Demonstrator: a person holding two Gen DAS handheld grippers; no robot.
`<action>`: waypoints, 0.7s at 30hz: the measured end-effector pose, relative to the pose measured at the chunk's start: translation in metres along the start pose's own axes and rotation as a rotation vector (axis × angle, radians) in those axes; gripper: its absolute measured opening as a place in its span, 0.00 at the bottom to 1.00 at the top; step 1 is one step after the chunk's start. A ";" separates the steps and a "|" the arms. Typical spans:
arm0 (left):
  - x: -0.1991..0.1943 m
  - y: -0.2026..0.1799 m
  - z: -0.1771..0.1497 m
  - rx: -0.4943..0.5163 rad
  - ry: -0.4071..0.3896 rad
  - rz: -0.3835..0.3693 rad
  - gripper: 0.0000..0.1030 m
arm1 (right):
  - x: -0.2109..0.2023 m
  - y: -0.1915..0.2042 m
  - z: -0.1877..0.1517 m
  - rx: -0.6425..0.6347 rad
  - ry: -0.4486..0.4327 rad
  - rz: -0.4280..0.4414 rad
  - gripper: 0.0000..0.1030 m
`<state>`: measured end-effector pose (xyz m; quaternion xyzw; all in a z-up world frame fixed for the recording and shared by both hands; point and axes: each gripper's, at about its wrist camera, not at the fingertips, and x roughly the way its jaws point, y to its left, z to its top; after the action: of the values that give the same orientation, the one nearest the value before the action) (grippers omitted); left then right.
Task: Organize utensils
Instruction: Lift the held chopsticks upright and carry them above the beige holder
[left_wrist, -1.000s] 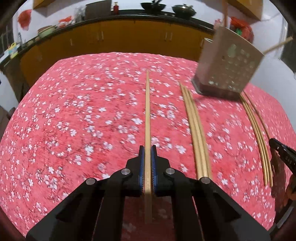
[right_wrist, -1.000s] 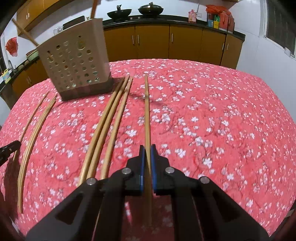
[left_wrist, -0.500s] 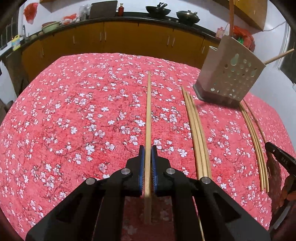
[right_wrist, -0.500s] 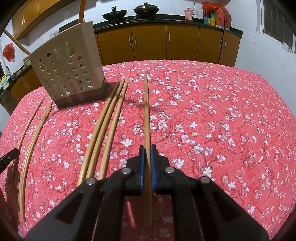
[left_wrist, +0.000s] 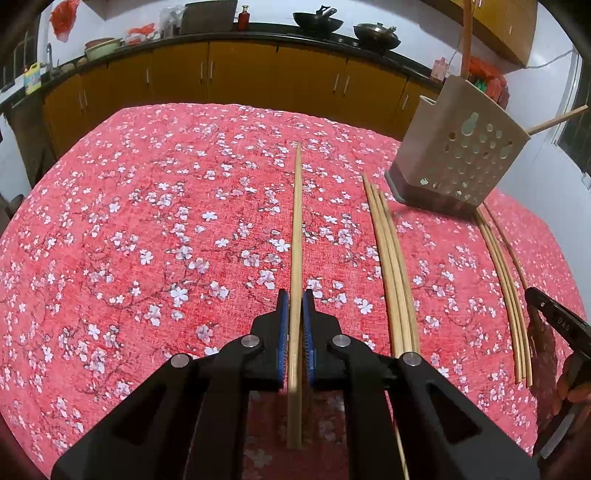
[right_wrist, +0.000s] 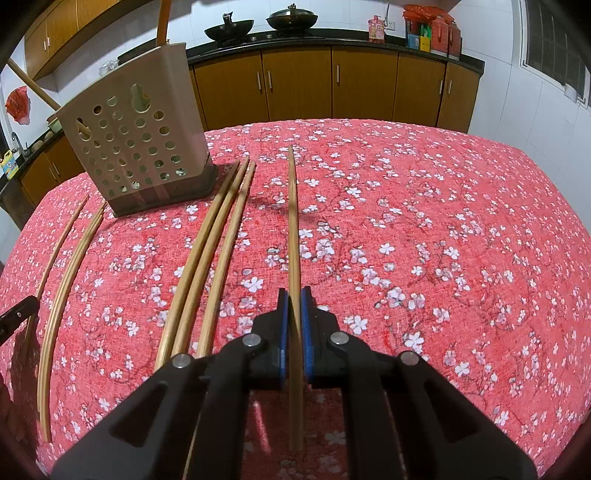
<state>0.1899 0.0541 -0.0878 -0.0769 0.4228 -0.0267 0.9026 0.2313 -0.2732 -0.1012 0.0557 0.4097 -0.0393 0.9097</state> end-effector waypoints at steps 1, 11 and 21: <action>0.000 0.000 0.000 -0.001 -0.001 -0.003 0.09 | 0.000 0.000 0.000 0.000 0.000 0.000 0.08; -0.002 0.001 0.000 -0.015 -0.002 -0.010 0.09 | 0.000 0.000 0.000 0.003 -0.002 -0.001 0.08; -0.006 -0.007 -0.008 0.038 -0.001 0.027 0.09 | -0.004 0.000 -0.008 0.009 -0.002 0.008 0.09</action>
<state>0.1804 0.0470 -0.0869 -0.0542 0.4228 -0.0226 0.9043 0.2227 -0.2722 -0.1031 0.0613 0.4082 -0.0377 0.9101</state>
